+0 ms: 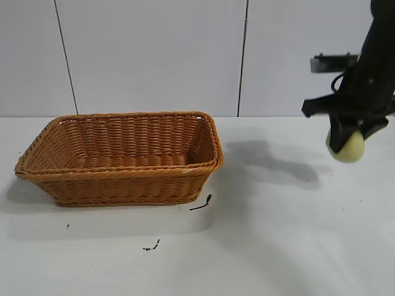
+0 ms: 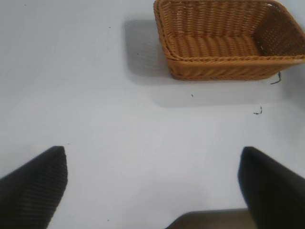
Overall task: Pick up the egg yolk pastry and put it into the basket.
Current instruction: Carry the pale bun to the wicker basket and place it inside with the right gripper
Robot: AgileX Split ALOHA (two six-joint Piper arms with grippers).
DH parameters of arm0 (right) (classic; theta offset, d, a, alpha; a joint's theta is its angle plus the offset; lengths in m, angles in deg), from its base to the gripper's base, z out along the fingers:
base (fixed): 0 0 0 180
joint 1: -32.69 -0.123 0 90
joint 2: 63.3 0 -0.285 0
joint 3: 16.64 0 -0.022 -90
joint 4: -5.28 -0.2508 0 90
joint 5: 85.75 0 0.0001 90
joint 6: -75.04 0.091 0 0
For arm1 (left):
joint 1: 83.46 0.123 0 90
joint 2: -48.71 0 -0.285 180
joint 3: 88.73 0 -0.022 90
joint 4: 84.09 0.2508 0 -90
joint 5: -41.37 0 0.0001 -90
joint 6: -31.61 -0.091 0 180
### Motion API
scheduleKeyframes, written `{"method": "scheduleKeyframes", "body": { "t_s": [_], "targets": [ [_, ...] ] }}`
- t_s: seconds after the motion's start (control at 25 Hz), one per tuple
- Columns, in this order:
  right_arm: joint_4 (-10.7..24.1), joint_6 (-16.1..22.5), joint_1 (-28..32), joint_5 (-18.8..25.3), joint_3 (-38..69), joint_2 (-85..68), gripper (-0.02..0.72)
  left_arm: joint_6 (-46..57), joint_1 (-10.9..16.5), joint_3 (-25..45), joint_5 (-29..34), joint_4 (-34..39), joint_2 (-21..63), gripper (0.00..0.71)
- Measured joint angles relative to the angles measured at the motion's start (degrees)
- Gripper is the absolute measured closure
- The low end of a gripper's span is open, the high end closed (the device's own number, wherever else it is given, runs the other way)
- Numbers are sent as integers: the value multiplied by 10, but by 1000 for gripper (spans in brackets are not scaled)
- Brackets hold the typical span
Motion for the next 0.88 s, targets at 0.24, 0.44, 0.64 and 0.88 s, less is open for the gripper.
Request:
{"method": "scheduleKeyframes", "body": {
  "t_s": [0.24,0.44,0.64,0.88],
  "targets": [
    [0,-12,-12,72,-97,-20,543,0,0,0,0,0,0,15],
    [-1,-12,-80,72,-144,-20,543,0,0,0,0,0,0,15],
    [-3,0,-165,66,-180,-18,543,0,0,0,0,0,0,15],
    [-7,17,-261,55,-245,29,544,0,0,0,0,0,0,15]
  ]
}}
